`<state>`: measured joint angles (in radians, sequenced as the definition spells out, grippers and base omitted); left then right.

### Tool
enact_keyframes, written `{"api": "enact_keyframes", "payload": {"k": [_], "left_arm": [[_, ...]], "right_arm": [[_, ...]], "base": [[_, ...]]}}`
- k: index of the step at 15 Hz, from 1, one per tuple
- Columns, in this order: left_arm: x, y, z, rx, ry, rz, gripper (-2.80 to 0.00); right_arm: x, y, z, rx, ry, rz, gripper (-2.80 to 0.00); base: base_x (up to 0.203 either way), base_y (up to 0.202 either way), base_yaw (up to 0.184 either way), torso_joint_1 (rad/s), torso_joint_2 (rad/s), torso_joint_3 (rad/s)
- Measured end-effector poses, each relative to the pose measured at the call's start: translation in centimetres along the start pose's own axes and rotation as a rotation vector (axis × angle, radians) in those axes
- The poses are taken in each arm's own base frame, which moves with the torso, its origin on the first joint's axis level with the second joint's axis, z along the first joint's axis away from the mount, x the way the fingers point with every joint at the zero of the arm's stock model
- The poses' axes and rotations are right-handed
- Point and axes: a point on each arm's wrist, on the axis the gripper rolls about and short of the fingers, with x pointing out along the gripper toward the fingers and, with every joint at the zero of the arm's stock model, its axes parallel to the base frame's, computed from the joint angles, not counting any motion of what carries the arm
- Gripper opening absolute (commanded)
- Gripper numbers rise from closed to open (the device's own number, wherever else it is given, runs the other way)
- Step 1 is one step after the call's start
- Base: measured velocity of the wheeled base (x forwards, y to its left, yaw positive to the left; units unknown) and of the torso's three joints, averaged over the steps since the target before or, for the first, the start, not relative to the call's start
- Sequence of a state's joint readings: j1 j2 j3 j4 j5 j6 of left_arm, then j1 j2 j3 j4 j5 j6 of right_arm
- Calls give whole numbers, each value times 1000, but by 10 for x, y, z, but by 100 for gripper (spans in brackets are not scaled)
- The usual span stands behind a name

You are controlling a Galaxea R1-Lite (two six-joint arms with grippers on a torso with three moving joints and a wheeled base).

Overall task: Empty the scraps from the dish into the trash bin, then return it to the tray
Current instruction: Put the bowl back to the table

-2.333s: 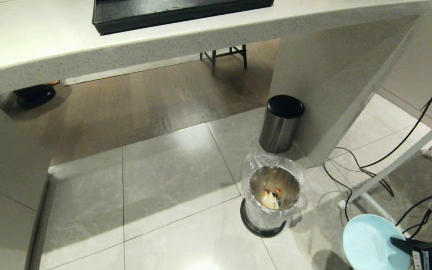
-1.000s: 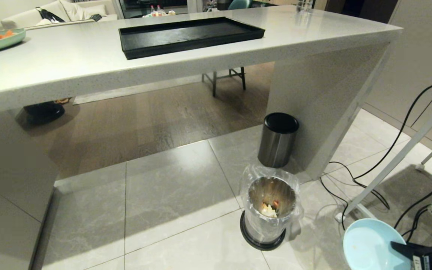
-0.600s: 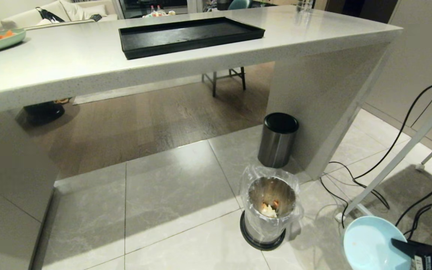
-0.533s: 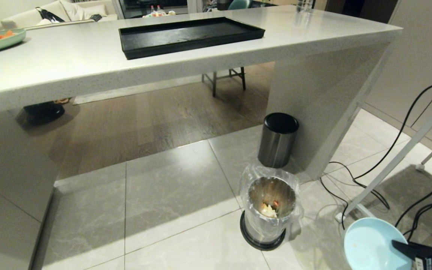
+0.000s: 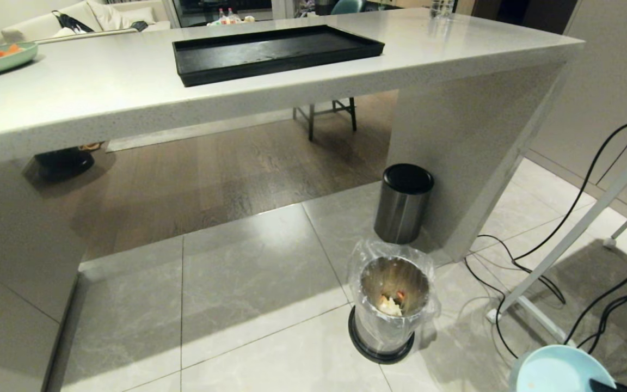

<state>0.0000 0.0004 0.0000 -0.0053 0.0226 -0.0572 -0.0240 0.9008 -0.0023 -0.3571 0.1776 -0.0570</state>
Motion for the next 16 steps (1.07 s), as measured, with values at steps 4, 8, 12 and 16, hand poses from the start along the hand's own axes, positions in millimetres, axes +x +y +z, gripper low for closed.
{"api": "enact_keyframes", "payload": {"k": [4,8,12,16], "left_arm": [[0,0,0,0,0,0,-280],[0,0,0,0,0,-1,-280],[0,0,0,0,0,0,-280],[0,0,0,0,0,0,-280]], "right_arm": [[-28,5,-17,15,-113,-28,-280],[-50,10,-34,41,-224,-35,-280],[-69,14,-48,25,-376,-21,-280],[-76,13,-53,35,-523,-120,-280]], "base": [[0,0,0,0,0,0],[0,0,0,0,0,0],[0,0,0,0,0,0],[0,0,0,0,0,0]]}}
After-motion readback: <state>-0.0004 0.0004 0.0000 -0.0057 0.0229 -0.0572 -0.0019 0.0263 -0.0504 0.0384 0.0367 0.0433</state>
